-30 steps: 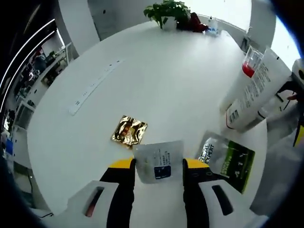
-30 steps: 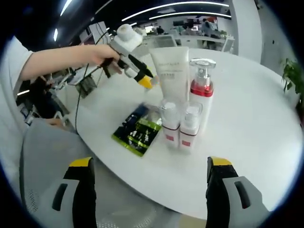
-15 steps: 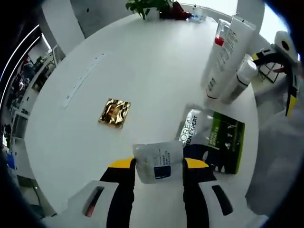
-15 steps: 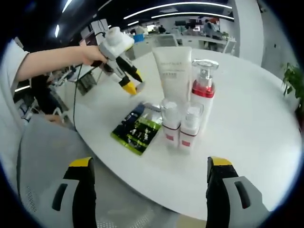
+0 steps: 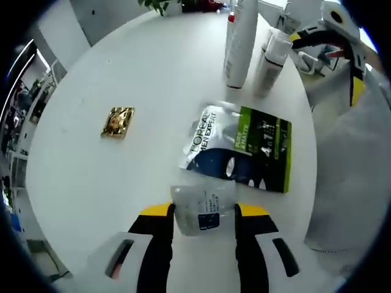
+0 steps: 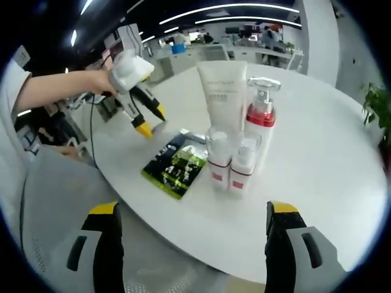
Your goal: Arrange the skincare products in the storage area until every visible bottle or jar stands upright without overlapping.
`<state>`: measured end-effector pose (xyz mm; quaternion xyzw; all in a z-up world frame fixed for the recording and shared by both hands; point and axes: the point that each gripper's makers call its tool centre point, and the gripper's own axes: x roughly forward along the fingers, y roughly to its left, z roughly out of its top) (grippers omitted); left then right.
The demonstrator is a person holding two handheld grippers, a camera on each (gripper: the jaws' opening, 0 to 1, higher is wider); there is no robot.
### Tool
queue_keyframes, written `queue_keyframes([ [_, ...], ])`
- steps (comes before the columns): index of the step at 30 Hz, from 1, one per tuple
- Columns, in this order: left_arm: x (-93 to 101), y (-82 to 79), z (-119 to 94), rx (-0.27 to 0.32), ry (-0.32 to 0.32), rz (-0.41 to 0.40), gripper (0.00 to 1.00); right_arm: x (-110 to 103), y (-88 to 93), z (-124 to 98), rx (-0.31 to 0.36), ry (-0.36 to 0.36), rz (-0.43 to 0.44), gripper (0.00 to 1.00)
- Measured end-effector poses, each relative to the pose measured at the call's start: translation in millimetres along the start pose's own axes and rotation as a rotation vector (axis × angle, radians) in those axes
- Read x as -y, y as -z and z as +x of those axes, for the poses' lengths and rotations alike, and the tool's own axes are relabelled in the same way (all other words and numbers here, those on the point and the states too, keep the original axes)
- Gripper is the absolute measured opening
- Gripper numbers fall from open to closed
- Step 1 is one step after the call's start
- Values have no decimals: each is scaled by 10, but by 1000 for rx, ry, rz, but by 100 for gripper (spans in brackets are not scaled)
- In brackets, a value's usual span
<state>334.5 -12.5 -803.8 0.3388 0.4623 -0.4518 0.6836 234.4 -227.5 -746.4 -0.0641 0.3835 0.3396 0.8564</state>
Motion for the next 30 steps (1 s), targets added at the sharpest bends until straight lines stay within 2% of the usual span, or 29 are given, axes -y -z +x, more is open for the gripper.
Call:
queue_keyframes([
  [9, 218, 197, 45, -64, 43, 99, 41, -12, -1, 3, -3, 1, -11, 97],
  [14, 412, 241, 35, -101, 76, 154, 41, 8, -20, -17, 3, 11, -9, 97],
  [19, 506, 300, 56, -126, 108, 197, 41, 32, -34, -30, 15, 18, 2, 97],
  [23, 622, 291, 71, -143, 115, 231, 41, 39, -39, -25, 18, 23, 2, 97],
  [25, 586, 304, 96, -145, 118, 245, 41, 41, -38, -24, 17, 24, 0, 97],
  [30, 655, 262, 107, -154, 120, 271, 41, 56, -27, -25, 15, 30, -5, 97],
])
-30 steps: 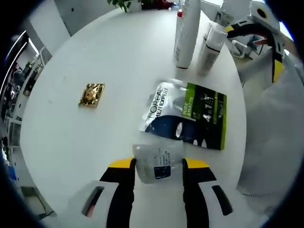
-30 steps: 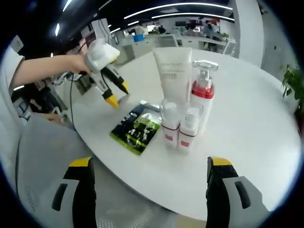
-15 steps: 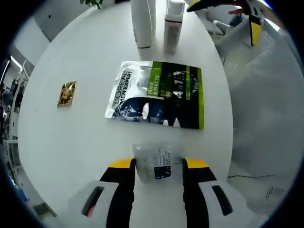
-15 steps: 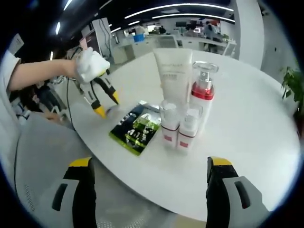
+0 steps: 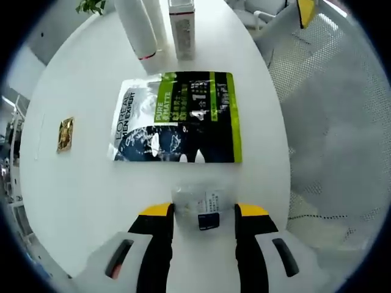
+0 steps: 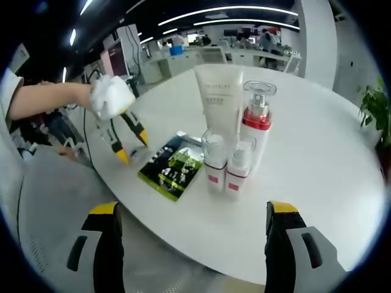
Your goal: Arrange the skincare products in the storage area until every visible bottle or jar stands upright without overlapping.
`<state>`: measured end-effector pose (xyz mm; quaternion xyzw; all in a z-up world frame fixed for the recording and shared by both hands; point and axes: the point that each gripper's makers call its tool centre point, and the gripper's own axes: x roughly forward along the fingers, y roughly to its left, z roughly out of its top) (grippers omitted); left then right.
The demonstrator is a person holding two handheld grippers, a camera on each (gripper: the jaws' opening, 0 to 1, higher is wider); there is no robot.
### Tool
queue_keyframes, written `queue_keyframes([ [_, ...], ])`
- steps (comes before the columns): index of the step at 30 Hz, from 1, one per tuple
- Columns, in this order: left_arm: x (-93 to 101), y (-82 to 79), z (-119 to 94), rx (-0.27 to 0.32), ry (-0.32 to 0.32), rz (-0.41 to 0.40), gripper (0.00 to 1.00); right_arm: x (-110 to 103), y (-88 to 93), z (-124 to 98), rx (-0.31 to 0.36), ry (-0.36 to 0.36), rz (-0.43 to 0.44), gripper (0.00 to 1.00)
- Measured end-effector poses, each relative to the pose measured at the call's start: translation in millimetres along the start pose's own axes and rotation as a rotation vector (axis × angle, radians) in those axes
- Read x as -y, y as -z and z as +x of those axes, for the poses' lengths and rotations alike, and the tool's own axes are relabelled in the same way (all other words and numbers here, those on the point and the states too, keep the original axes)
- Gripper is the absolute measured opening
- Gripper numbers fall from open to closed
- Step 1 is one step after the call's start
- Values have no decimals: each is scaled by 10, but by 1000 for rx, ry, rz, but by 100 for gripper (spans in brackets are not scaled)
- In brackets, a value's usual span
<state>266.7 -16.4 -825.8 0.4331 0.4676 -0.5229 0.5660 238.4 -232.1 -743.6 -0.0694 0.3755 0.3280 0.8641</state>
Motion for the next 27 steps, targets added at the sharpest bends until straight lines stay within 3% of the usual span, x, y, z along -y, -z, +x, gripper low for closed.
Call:
queue_keyframes([
  [27, 4, 10, 120, -2, -5, -1, 39, 5, 1, -7, -6, 10, -3, 97],
])
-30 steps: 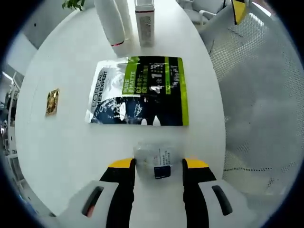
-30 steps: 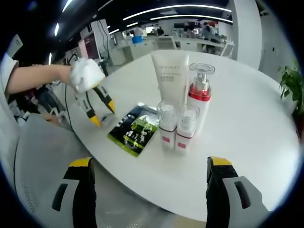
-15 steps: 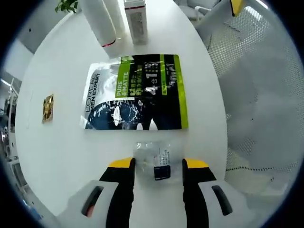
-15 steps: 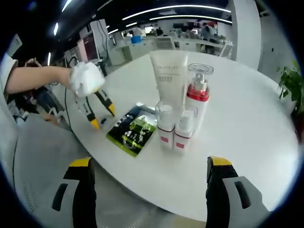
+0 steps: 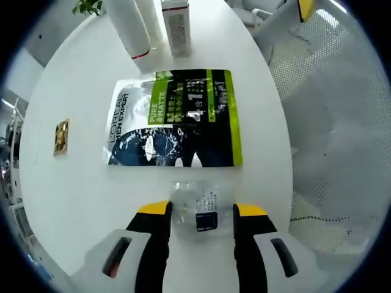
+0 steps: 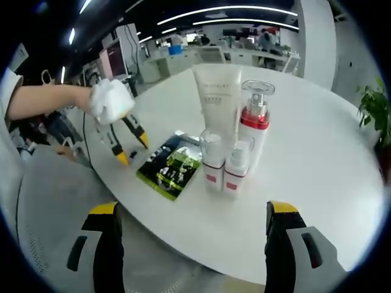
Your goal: Arrange the skincare products in the storage area until every visible bottle or jar stands upright without overlapping.
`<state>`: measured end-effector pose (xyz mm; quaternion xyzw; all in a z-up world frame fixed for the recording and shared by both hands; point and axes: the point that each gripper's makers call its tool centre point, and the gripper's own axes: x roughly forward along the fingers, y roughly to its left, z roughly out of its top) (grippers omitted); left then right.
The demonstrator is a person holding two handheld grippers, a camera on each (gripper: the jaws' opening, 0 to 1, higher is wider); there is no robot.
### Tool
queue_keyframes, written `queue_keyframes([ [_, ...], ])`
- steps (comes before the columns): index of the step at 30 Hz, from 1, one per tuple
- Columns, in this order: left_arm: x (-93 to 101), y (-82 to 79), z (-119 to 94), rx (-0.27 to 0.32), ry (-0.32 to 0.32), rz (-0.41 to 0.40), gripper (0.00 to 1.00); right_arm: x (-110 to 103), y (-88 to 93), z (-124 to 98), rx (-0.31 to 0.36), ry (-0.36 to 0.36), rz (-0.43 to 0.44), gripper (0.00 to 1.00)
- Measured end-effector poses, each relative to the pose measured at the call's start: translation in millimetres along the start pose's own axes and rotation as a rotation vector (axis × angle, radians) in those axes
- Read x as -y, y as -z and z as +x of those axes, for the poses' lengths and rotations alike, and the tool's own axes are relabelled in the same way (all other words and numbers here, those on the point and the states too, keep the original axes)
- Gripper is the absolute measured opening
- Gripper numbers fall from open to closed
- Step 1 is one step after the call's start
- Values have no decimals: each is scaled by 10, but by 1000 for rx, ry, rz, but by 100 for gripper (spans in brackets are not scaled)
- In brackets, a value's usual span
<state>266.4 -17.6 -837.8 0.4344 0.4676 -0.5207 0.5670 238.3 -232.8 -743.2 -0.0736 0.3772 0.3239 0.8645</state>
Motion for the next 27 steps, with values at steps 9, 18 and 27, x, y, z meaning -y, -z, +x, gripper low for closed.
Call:
queue_keyframes([
  [9, -3, 7, -1, -1, -1, -10, 43, -4, 2, 0, -1, -1, -1, 97],
  [18, -88, 20, -47, 10, -56, -52, 52, -18, 4, 5, -2, -5, -8, 97],
  [27, -110, 30, -150, 37, -98, -129, 60, -24, 3, 6, -2, -8, -15, 97],
])
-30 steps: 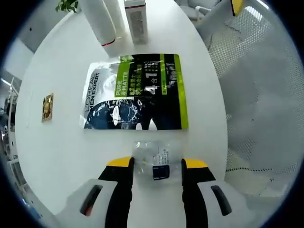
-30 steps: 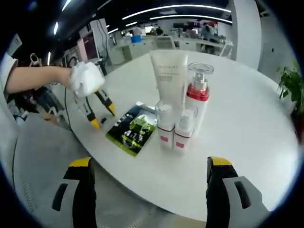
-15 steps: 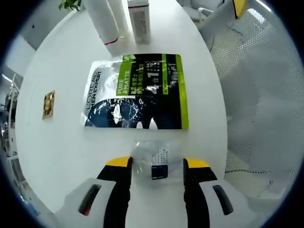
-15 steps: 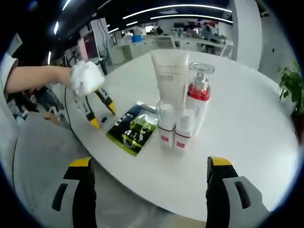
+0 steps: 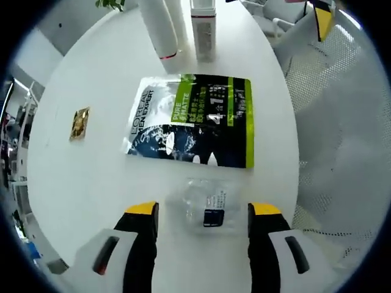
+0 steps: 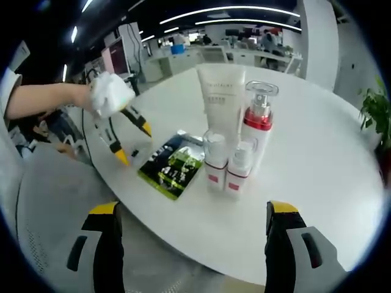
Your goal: Arrange the skincare products in the storage area until every visible bottle or jar stands upright without overlapping.
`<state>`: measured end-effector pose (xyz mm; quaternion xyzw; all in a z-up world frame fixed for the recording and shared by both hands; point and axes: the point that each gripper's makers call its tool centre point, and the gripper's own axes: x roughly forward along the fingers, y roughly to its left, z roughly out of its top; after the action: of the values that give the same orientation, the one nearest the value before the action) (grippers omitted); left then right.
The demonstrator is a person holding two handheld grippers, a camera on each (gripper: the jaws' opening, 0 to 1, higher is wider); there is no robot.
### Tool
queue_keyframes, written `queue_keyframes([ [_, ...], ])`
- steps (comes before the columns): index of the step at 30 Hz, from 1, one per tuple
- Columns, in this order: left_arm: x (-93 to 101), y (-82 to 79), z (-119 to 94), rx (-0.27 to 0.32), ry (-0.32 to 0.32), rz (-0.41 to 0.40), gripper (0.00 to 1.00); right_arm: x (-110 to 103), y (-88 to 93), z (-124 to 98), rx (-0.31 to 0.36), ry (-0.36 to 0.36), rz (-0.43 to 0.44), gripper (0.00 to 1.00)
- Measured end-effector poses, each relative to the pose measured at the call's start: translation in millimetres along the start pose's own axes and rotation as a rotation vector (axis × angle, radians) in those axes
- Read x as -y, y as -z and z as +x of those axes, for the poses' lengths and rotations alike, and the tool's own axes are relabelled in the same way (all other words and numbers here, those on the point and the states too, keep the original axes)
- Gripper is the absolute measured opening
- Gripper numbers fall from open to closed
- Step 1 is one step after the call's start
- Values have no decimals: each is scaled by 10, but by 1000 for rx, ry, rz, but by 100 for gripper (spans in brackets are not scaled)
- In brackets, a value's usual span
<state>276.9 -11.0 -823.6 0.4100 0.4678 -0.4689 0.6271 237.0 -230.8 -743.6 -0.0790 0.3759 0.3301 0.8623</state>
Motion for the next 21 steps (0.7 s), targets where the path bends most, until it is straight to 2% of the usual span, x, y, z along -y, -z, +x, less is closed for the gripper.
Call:
queue_keyframes([
  [3, -2, 47, -22, 2, -15, -24, 61, -7, -3, 3, 0, -2, -5, 97],
  [11, 32, 172, -115, 45, -39, -183, 66, -33, -9, 2, 1, -10, -18, 97],
  [17, 86, 54, -257, 182, -34, -366, 69, -58, -13, 10, -2, -20, -29, 97],
  [21, 39, 112, -340, 205, -59, -417, 69, -61, -15, 6, 2, -23, -25, 97],
])
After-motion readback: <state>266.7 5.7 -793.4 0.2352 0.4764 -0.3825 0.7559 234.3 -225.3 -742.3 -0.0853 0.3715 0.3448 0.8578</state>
